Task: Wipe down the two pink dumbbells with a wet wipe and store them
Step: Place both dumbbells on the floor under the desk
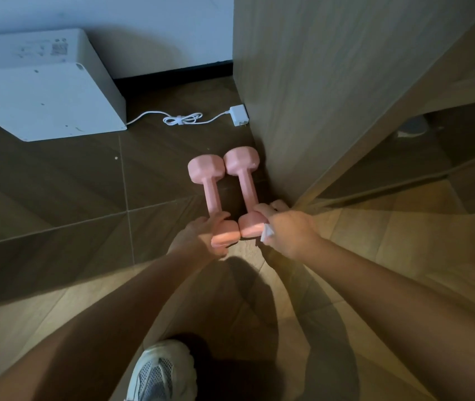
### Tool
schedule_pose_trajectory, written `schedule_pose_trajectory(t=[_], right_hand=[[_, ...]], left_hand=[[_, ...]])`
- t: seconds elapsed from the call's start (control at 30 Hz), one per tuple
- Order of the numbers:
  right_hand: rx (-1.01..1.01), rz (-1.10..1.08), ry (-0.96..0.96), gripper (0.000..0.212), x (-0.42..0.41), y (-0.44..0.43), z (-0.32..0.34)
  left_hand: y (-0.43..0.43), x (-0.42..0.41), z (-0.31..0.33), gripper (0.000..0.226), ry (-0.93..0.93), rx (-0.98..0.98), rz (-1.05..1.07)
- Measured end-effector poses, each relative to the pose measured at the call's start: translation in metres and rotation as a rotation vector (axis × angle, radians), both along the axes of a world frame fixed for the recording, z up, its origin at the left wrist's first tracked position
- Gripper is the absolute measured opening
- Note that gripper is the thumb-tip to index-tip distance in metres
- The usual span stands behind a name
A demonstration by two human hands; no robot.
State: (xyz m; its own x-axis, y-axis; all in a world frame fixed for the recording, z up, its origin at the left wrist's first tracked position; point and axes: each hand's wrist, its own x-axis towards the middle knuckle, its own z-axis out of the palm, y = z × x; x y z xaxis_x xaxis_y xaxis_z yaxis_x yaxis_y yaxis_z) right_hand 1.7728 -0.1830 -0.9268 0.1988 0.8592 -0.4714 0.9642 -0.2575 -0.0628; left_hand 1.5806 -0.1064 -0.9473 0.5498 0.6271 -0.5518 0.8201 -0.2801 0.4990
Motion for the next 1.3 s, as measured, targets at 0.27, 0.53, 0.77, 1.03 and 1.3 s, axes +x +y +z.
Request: schedule_pose_trajectory(t=[0.27, 0.53, 0.77, 1.03, 1.3], right_hand=[[0.175, 0.09, -0.127, 0.065, 0.001, 0.001, -0.01], [0.222, 0.114, -0.204, 0.051, 0.011, 0.001, -0.009], [0.22, 0.086, -0.182, 0.057, 0.015, -0.003, -0.018], [0.277, 0.062, -0.124, 0.061, 0.016, -0.002, -0.026], [0.232, 0.015, -0.055, 0.068, 0.017, -0.002, -0.02]], left_hand=[[0.007, 0.02, -0.003, 0.063, 0.034, 0.032, 0.066], [0.011, 0.033, -0.004, 0.062, -0.031, 0.03, 0.072], [0.013, 0.032, -0.003, 0.063, -0.037, 0.046, 0.043], [0.013, 0.034, 0.0, 0.062, -0.036, 0.043, 0.05], [0.009, 0.035, 0.004, 0.07, -0.021, 0.011, 0.053]])
